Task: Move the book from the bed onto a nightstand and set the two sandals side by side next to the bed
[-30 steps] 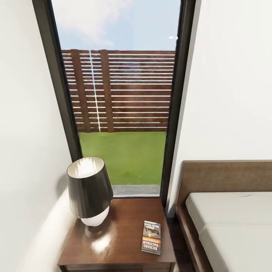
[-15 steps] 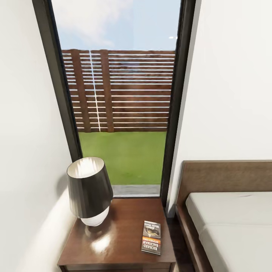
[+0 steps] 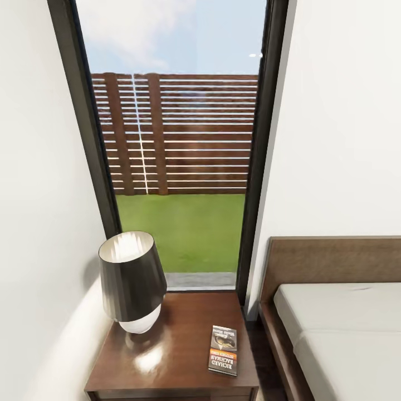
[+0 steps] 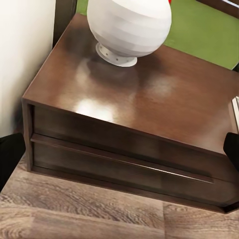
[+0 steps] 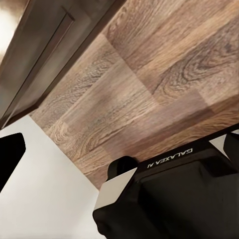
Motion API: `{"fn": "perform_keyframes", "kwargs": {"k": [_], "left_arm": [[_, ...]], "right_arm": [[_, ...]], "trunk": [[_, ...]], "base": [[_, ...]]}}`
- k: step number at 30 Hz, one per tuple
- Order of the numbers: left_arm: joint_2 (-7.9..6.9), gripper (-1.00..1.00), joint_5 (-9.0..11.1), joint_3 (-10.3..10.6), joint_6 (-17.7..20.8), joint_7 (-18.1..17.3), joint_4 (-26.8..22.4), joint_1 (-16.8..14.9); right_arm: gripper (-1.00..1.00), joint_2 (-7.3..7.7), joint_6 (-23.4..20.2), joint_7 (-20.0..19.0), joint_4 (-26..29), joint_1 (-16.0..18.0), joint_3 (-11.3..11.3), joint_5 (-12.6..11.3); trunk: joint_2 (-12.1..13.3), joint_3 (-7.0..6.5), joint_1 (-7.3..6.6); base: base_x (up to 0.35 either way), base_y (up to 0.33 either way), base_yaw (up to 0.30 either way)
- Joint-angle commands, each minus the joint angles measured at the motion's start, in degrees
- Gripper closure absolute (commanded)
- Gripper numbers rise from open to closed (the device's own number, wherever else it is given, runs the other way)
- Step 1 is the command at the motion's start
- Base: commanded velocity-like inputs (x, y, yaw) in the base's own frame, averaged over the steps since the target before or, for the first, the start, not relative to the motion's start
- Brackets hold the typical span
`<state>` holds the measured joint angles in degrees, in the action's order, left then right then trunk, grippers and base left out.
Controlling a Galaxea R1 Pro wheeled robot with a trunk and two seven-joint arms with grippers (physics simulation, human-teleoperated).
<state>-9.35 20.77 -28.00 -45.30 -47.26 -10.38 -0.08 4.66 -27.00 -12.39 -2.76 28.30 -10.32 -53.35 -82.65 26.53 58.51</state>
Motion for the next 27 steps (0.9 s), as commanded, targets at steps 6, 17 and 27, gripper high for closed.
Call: {"fn": "perform_keyframes", "kwargs": {"k": [6, 17, 27], "left_arm": [[0.0, -1.0, 0.6, 0.05, 0.12, -0.55, 0.02, -0.01], [0.16, -1.0, 0.67, 0.05, 0.12, -0.48, 0.04, -0.01], [0.19, -1.0, 0.63, 0.05, 0.04, 0.53, 0.04, -0.01]], "right_arm": [[-1.0, -0.01, -0.07, -0.44, -0.19, 0.09, -0.49, -0.26], [-1.0, 0.0, -0.07, -0.44, -0.21, 0.09, -0.49, -0.26], [-1.0, -0.02, -0.07, -0.44, -0.2, 0.09, -0.49, -0.26]], "trunk": [[-0.03, 0.05, 0.0], [-0.03, 0.05, 0.0], [-0.03, 0.05, 0.0]], "base": [[0.0, 0.0, 0.0], [0.0, 0.0, 0.0], [0.0, 0.0, 0.0]]}}
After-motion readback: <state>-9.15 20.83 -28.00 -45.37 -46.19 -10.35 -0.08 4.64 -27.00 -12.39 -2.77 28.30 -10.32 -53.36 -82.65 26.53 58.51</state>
